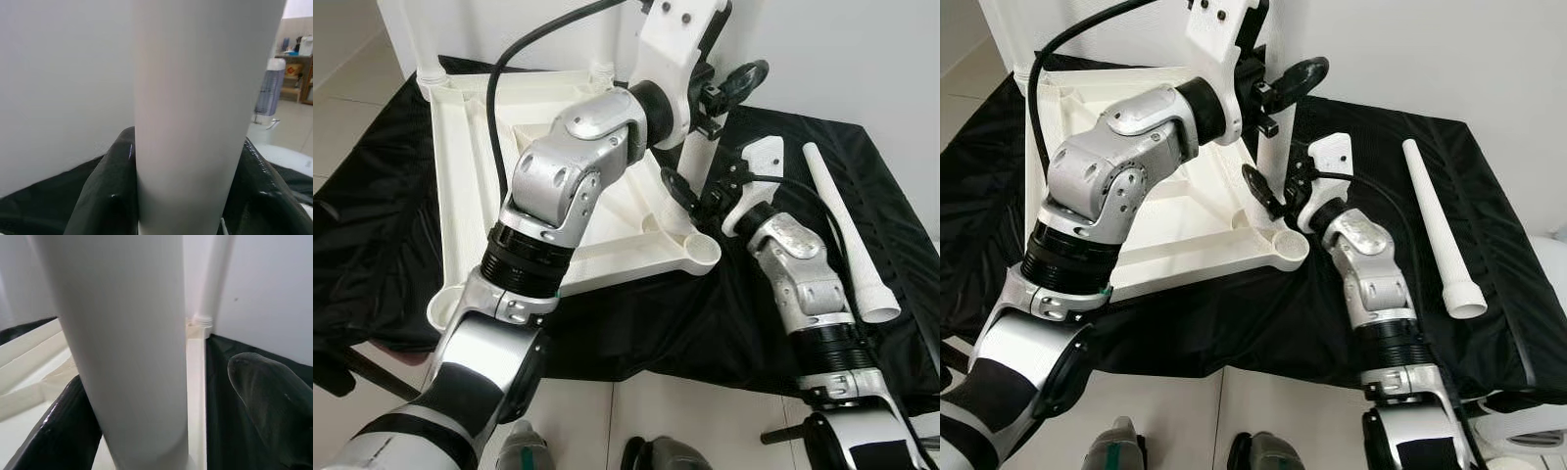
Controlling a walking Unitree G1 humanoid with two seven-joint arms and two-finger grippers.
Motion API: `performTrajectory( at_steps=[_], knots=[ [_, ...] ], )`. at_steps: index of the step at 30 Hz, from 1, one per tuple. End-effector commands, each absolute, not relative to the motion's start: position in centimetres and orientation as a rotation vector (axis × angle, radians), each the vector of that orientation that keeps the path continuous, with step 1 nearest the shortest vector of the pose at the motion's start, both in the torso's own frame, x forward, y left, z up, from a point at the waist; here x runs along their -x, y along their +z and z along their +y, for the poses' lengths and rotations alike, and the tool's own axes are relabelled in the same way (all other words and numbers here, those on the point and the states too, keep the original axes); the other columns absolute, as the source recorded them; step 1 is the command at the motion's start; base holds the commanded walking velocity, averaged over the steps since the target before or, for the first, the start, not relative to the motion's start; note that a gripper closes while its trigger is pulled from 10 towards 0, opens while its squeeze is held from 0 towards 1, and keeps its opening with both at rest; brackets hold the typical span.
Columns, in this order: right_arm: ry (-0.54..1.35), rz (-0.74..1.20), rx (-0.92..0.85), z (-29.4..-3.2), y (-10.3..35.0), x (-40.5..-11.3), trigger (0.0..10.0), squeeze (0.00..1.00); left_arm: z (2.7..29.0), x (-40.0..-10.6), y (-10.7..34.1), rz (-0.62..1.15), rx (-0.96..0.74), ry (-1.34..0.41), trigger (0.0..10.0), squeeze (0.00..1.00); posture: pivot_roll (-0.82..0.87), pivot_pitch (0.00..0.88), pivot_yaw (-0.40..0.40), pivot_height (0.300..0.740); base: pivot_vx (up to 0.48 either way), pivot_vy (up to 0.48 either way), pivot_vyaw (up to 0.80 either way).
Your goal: Building children table
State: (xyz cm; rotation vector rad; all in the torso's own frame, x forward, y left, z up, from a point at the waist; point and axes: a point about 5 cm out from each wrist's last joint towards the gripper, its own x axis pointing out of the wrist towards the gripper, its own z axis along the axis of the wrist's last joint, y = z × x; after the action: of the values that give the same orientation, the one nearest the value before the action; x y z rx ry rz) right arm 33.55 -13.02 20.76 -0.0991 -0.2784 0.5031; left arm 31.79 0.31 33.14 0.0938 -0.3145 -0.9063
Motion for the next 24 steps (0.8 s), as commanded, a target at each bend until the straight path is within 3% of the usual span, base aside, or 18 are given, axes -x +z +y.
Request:
performTrajectory(
  at_steps=[1,9,24],
  knots=[
    [0.455,-0.304,0.109,-13.6,21.1,-33.4,10.0,0.00,0.5,-32.0,33.3,-0.335,-0.111,-0.798,10.0,0.00,0.10,0.018,-0.125,0.740,0.000,0.000,0.00],
    [0.295,-0.320,0.088,-11.2,20.8,-33.0,10.0,0.00,0.7,-32.3,33.2,-0.363,-0.143,-0.687,10.0,0.00,0.10,0.023,-0.129,0.740,0.000,0.000,0.00],
    [-0.010,-0.275,0.095,-10.3,19.9,-33.8,10.0,0.00,0.9,-32.9,33.9,-0.393,-0.127,-0.631,10.0,0.00,0.10,0.039,-0.128,0.740,0.000,0.000,0.00]
  ],
)
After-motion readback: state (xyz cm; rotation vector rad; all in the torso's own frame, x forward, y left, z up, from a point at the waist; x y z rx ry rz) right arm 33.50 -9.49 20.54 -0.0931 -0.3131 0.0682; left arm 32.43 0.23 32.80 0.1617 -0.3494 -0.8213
